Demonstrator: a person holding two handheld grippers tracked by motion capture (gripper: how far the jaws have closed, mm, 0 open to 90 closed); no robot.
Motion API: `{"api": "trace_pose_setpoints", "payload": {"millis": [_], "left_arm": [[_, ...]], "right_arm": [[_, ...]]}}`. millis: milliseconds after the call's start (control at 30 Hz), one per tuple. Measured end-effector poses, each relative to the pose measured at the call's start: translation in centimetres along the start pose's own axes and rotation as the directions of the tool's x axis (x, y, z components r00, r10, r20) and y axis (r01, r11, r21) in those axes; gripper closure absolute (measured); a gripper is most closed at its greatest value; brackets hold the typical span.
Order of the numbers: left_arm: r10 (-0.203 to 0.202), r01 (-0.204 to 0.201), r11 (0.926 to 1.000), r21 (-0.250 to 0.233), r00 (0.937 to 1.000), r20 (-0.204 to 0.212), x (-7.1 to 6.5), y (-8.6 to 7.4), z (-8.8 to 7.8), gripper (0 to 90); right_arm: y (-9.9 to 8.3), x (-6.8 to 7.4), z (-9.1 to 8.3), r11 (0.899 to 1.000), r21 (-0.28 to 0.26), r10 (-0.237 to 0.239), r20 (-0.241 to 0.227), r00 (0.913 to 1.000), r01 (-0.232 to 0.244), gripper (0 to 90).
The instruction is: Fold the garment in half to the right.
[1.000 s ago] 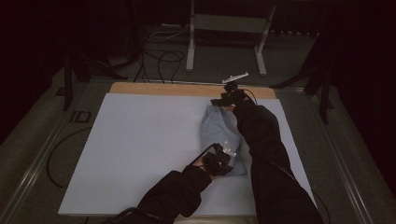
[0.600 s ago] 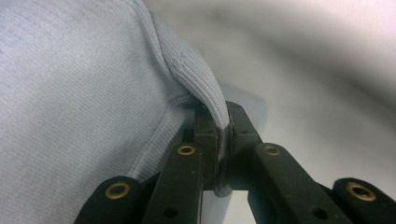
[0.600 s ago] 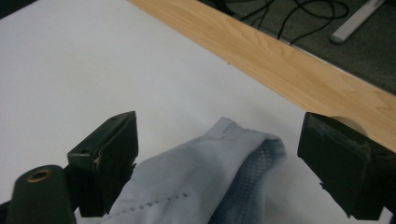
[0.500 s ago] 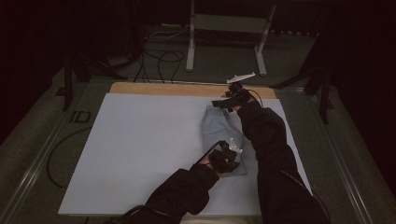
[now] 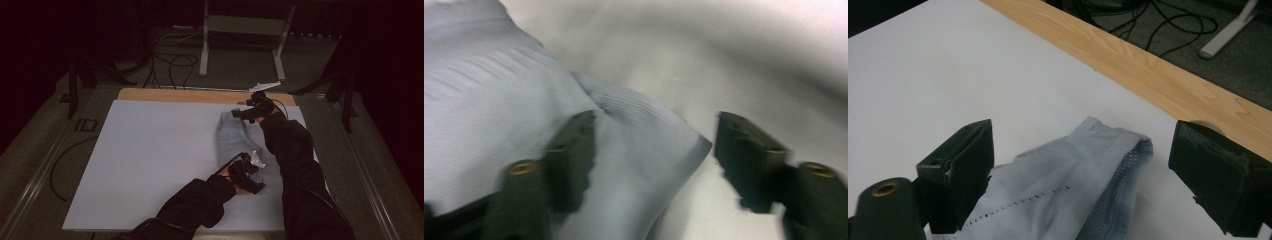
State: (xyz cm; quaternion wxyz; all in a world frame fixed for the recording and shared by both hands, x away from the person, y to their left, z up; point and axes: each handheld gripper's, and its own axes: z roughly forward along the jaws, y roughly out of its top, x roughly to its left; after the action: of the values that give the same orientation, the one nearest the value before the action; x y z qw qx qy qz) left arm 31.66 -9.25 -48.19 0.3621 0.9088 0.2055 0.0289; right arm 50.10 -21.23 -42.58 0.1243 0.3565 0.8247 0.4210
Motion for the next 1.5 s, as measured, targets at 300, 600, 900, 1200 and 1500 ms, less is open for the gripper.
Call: {"api": "trace_pose_setpoints", "payload": {"millis": [300, 600, 900, 1200, 1500], "left_arm": [[0.020, -0.017, 0.9991, -0.038, 0.9979, 0.061, 0.7, 0.1, -2.6, 1.9], [0.092, -0.080, 0.9895, -0.120, 0.9912, 0.095, 1.4, 0.0, -5.8, 0.0], [0.102, -0.089, 0.9847, -0.150, 0.9911, 0.086, 3.4, -0.8, -9.3, 0.0], [0.115, -0.099, 0.9794, -0.176, 0.9898, 0.084, 5.2, -1.5, -12.4, 0.0], [0.136, -0.123, 0.9791, -0.162, 0.9880, 0.073, 6.1, -2.4, -14.3, 0.0]], "right_arm": [[0.2, 0.2, -0.7, 1.000, -0.013, -0.003, 0.000, 1.0000, 0.003, 10.7], [0.1, 1.1, -1.2, 0.999, -0.033, -0.025, -0.011, 0.9996, 0.024, 10.3], [-0.4, 2.5, -2.4, 0.997, -0.066, -0.039, -0.019, 0.9991, 0.037, 10.3], [-2.0, 5.4, -3.8, 0.992, -0.097, -0.084, -0.057, 0.9948, 0.079, 10.2], [-2.9, 7.5, -5.3, 0.984, -0.135, -0.131, -0.086, 0.9877, 0.119, 10.2]]}}
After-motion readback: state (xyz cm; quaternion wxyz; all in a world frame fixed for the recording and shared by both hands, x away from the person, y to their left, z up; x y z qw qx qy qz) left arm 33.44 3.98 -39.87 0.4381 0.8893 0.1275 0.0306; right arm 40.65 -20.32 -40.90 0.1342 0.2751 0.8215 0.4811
